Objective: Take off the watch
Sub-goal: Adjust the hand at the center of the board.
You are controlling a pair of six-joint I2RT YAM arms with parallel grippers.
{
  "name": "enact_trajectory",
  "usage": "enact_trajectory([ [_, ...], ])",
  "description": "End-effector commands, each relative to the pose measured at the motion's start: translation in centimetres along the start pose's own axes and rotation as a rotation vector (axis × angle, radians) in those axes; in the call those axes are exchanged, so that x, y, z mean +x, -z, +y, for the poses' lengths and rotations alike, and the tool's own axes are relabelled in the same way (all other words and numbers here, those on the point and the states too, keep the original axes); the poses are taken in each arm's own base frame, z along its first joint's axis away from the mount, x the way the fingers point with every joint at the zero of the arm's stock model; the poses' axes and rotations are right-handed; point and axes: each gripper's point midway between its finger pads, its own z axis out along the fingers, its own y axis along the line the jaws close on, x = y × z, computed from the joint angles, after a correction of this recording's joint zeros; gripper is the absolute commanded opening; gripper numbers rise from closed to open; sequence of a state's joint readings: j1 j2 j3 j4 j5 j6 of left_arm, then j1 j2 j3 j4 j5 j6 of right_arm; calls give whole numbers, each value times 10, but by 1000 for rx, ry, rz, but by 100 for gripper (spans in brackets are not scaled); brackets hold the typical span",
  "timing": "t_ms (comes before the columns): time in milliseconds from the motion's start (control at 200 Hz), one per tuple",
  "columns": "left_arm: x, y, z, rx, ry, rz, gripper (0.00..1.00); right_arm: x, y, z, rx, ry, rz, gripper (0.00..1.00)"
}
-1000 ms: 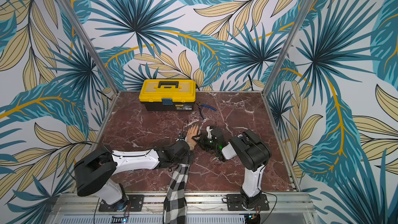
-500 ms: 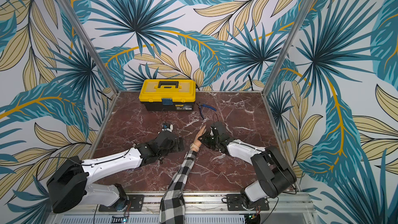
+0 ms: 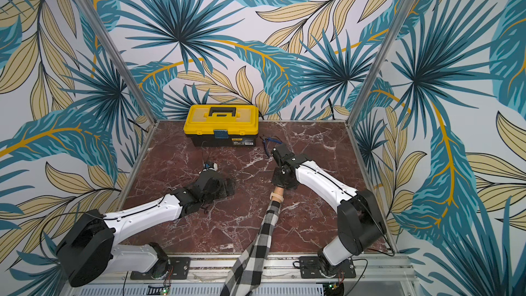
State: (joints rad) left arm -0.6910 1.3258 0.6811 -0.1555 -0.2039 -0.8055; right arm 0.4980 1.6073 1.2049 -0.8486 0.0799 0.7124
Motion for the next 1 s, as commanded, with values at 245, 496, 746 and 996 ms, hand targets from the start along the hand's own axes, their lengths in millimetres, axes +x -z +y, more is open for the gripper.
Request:
enact_trajectory([
  [245,-3,-1,25,-55,15,-12,99,4,-18,23,296,230,48,26],
  [496,-1,1,34,-70,30,-18,99,5,-39,86,272,269,50,34],
  [746,1,2,38,-70,53,-18,99,11,-39,148,105,257,53,55],
  [996,2,5,33,-40,46,-6,99,-8,13,181,-113,255,-51,69],
])
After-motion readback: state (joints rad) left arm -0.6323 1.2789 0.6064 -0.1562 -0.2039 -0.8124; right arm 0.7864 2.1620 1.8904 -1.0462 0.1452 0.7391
